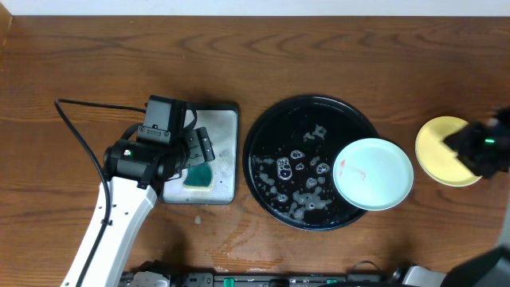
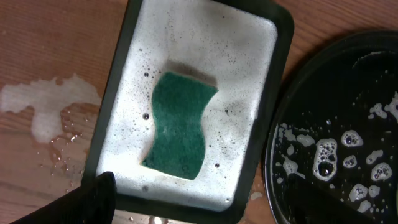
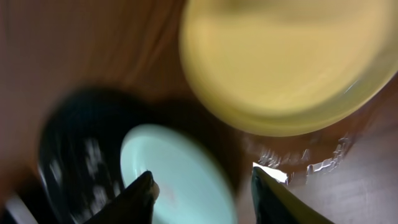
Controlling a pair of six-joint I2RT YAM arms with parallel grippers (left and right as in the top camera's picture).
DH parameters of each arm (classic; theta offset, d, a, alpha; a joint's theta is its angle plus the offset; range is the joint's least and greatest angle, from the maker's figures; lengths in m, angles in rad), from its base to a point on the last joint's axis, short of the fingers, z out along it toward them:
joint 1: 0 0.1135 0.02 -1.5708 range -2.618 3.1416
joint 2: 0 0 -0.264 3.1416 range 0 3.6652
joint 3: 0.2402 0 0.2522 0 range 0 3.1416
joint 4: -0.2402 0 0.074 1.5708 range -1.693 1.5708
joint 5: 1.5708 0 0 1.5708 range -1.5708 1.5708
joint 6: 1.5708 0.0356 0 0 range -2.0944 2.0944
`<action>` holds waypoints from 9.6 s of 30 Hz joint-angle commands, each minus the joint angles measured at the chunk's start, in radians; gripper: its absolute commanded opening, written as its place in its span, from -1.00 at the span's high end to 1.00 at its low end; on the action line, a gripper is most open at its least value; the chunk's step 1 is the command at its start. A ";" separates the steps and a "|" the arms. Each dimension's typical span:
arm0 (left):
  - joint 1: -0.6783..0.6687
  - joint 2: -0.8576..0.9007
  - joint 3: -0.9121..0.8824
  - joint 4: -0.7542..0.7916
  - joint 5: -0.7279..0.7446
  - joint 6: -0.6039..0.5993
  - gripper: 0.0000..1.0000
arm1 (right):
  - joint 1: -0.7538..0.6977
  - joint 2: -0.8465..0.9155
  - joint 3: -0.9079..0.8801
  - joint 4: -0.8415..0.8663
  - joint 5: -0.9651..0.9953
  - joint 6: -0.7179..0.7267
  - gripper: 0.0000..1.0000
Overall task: Clean dirty plates on tray and stack at the side
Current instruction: 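Grip the rim of the last pale mint plate with the right gripper, then slide the pale mint plate to the tray center with right gripper, then grasp the green sponge from the basin with the left gripper, then scrub the pale mint plate with the sponge, right gripper holding rim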
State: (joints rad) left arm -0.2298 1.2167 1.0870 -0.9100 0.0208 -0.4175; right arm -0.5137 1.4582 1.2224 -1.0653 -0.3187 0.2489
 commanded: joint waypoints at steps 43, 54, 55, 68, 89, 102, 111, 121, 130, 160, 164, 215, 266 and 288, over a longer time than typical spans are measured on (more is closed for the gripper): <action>0.005 -0.001 0.010 -0.003 -0.002 0.006 -0.72 | 0.545 -0.192 -0.377 0.282 0.130 -0.072 0.98; 0.005 -0.001 0.010 -0.003 -0.002 0.006 -0.72 | 0.772 -0.025 -0.440 0.372 0.214 0.351 0.98; 0.005 -0.001 0.010 -0.003 -0.002 0.006 -0.72 | 0.782 -0.005 -0.439 0.388 0.208 0.376 0.98; 0.004 0.010 0.000 -0.013 -0.006 0.006 -0.71 | 0.745 -0.097 -0.123 0.214 0.165 -0.022 0.30; 0.004 0.559 -0.202 0.333 -0.085 0.006 0.73 | 0.745 -0.160 -0.101 0.102 0.163 -0.040 0.24; 0.004 0.400 -0.084 0.166 -0.080 0.024 -0.06 | 0.746 -0.160 -0.102 0.077 0.198 -0.040 0.24; 0.003 0.363 -0.153 0.210 -0.032 0.025 -0.15 | 0.746 -0.148 -0.119 0.055 0.208 -0.031 0.19; 0.004 0.515 -0.264 0.347 -0.028 0.024 0.82 | 0.746 -0.143 -0.255 0.144 0.205 -0.018 0.19; 0.004 0.412 -0.145 0.206 -0.028 0.024 0.01 | 0.746 -0.143 -0.302 0.269 0.210 0.013 0.19; 0.004 0.342 -0.205 0.231 -0.031 0.025 0.85 | 0.745 -0.043 -0.303 0.270 0.240 0.023 0.18; 0.003 0.325 -0.056 0.083 -0.023 0.025 0.85 | 0.727 0.019 -0.303 0.296 0.232 0.042 0.18; -0.539 0.812 0.180 0.132 -0.346 -0.254 0.85 | 0.698 0.319 -0.303 0.351 0.060 -0.077 0.97; -0.452 0.830 0.203 0.109 -0.186 -0.249 0.85 | 0.697 0.319 -0.303 0.340 0.060 -0.070 0.97; -0.496 0.895 0.243 0.426 0.402 -0.321 0.85 | 0.697 0.319 -0.303 0.336 0.079 -0.070 0.97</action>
State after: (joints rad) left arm -0.6880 2.0300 1.3445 -0.4953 0.2798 -0.7097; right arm 0.1814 1.7531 0.9348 -0.7235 -0.3393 0.2012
